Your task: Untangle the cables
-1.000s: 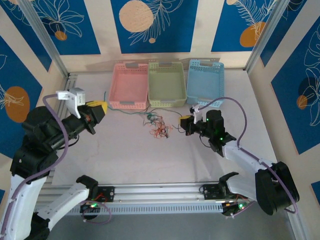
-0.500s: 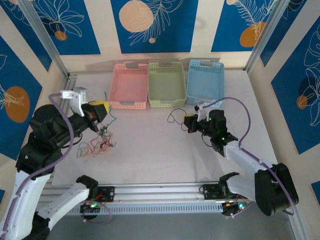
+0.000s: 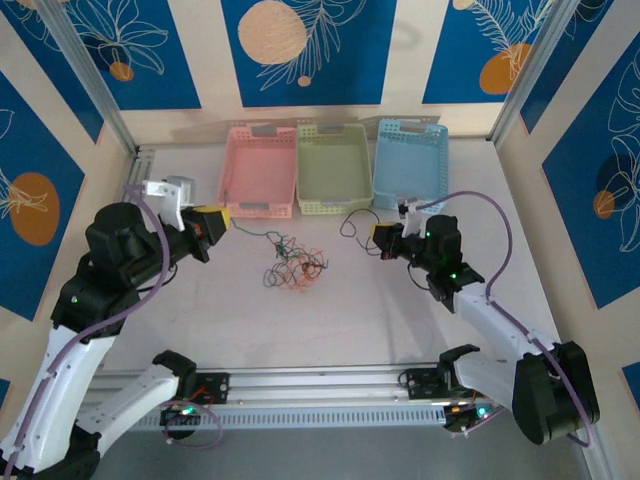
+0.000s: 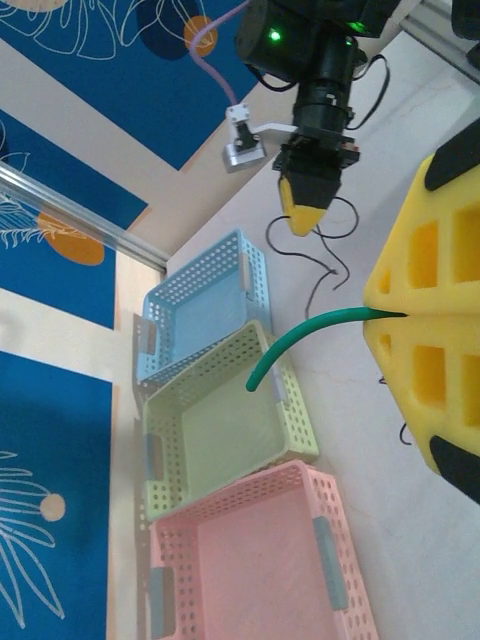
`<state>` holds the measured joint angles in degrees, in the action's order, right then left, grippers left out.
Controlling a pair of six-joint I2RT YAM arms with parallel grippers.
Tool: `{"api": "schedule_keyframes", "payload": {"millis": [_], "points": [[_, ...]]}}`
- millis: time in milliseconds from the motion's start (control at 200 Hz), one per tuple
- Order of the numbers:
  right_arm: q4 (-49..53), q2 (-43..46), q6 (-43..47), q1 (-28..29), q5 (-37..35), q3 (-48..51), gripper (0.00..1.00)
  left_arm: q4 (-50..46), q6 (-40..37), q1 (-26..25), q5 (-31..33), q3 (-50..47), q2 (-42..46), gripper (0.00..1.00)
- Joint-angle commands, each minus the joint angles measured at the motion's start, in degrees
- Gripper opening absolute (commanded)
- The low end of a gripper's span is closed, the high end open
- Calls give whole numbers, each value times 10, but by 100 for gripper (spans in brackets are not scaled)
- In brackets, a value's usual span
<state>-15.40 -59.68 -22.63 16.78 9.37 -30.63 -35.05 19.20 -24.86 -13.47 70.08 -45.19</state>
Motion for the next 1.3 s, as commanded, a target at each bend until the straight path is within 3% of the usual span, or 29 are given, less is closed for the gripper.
{"api": "schedule_keyframes", "payload": {"millis": [0,240,605,870,1295], "points": [[51,22,-27,-8,-6,-66,0,23,11,5,-27,-19,-4,0],[94,-14,-23,-22,-31,-184,0,18,21,5,-41,-57,-6,0],[112,-159,-38,-61,-51,-340,0,5,26,5,-56,-74,3,0],[116,-249,-44,-60,-27,-415,0,-1,24,5,-67,-81,12,0],[108,-406,-136,-42,-31,-534,0,-6,32,5,-72,-87,28,0]]}}
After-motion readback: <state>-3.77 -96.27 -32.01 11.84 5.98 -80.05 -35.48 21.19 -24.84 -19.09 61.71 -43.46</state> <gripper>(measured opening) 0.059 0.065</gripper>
